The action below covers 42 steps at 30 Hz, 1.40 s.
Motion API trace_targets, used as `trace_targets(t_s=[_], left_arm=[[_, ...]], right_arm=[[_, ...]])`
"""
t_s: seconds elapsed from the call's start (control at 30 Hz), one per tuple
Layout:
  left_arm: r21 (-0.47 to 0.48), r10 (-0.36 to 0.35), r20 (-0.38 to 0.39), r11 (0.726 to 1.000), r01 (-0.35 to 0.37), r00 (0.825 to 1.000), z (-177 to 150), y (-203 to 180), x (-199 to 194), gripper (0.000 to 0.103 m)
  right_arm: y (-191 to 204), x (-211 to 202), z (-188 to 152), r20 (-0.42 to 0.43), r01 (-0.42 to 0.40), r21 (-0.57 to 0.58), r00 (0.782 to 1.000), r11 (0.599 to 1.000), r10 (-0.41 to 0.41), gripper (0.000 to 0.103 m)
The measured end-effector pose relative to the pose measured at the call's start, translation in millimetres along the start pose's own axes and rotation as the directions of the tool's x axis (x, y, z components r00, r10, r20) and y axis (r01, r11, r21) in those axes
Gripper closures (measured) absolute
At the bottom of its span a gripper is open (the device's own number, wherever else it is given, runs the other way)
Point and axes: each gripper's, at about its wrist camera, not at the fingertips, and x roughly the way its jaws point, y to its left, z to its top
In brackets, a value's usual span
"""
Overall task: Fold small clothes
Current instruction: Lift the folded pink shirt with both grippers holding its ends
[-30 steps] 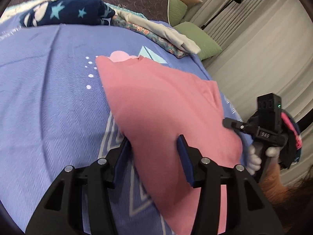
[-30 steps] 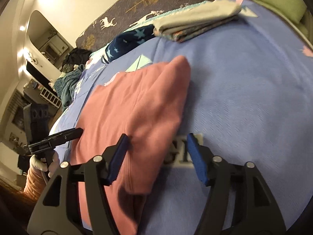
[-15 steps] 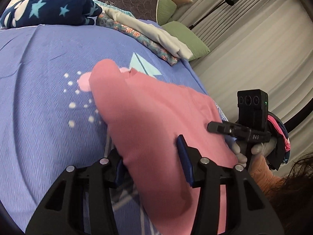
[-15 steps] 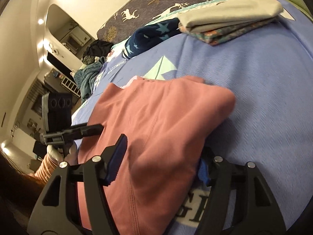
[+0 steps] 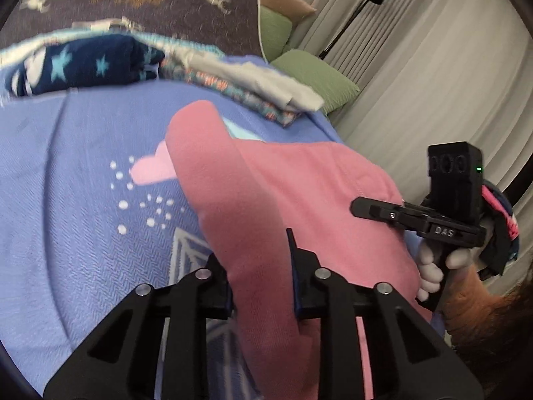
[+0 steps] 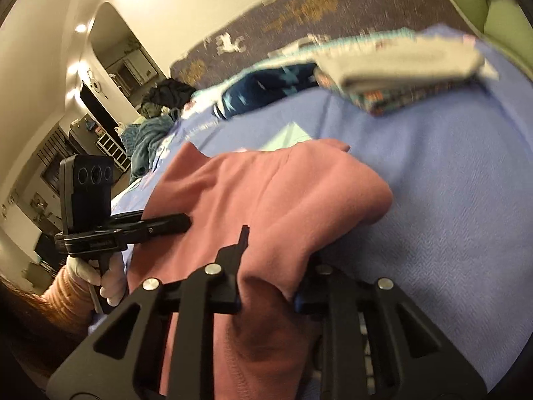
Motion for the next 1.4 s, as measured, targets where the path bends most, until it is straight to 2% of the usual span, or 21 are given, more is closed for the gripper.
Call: trace_targets(t_s=[0.13, 0.23, 0.4, 0.6, 1.0, 1.4], left_arm=[[0.042, 0.012, 0.068, 0.999, -0.015, 0.998, 4.1, -30.4, -31.7, 0.080], [0.098, 0.018, 0.130, 0.995, -0.031, 0.991, 4.3, -58.5, -61.2, 0.080], [0.169, 0.013, 0.209, 0.984, -0.049, 0.978, 6.6, -103.7, -98.4, 0.080], [0.226, 0.005, 0.260, 0.972, -0.066, 0.966, 18.4, -136.2, -111.3, 0.080], [0.305, 0.004, 0.300, 0.947, -0.100, 0.954, 63.2, -176.5, -86.9, 0.080], [0.320, 0.038, 0.319, 0.936, -0.145, 0.947, 113.1, -172.3, -52.2, 0.080]], right_arm=[[34.2, -32.7, -2.2, 0.102, 0.039, -0.088, 0.994, 0.995, -0.030, 0.083], [60.2, -65.3, -7.4, 0.188, 0.075, -0.155, 0.981, 0.985, -0.045, 0.083], [98.3, -118.8, -16.6, 0.323, 0.138, -0.241, 0.945, 0.961, -0.054, 0.084], [113.5, -159.9, -13.4, 0.421, 0.208, -0.266, 0.904, 0.941, -0.081, 0.084], [100.0, -190.1, 26.0, 0.528, 0.346, -0.231, 0.829, 0.909, -0.181, 0.084], [64.5, -175.2, 68.5, 0.558, 0.374, -0.233, 0.807, 0.898, -0.191, 0.084]])
